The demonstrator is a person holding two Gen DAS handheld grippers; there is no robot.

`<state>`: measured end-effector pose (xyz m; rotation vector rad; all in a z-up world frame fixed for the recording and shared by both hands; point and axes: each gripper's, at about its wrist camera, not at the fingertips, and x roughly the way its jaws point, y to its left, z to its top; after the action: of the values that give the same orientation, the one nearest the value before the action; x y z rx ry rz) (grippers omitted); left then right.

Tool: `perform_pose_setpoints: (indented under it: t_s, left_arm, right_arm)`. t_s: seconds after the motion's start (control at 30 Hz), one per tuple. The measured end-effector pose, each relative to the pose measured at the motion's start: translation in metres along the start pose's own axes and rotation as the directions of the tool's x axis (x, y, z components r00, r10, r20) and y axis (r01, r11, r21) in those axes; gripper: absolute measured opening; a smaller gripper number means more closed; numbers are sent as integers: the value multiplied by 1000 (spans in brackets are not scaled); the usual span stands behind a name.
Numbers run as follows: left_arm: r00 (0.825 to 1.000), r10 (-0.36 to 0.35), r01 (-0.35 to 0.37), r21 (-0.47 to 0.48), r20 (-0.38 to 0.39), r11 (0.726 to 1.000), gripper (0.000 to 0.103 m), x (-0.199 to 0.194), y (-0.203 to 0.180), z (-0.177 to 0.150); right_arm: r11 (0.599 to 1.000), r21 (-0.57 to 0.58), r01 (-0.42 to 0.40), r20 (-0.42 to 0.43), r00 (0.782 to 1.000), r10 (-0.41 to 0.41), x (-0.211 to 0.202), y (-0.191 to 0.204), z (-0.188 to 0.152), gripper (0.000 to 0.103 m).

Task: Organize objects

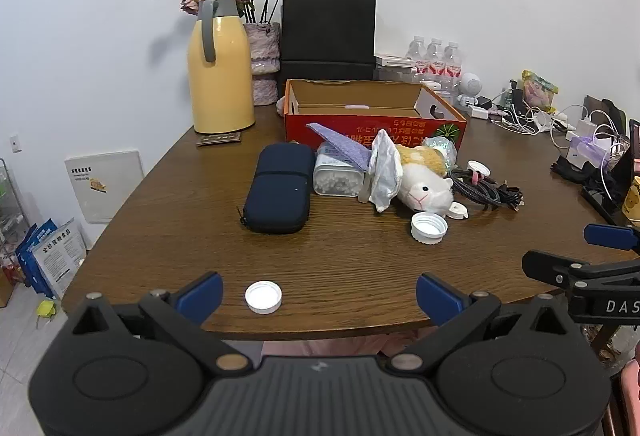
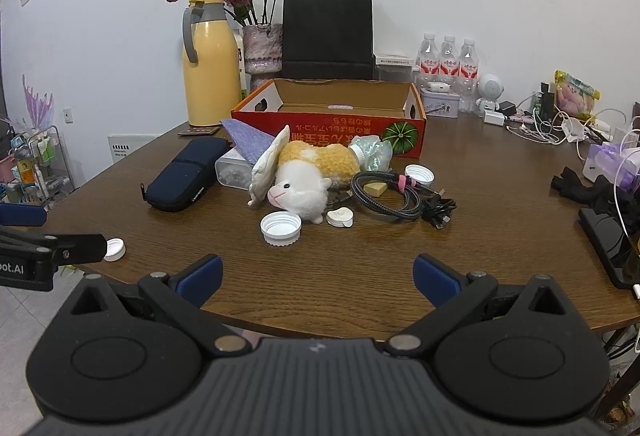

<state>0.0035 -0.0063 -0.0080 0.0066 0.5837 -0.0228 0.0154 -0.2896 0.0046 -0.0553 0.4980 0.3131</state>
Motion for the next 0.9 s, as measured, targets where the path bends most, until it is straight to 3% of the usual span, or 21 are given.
perform_pose_setpoints:
  t_s: [0.9]
  left_arm:
    - [1000, 11, -11, -2, 0, 1000, 103, 2, -2, 3]
  right_arm:
    - [1000, 2, 1, -7, 1000, -1, 2, 0, 2, 103]
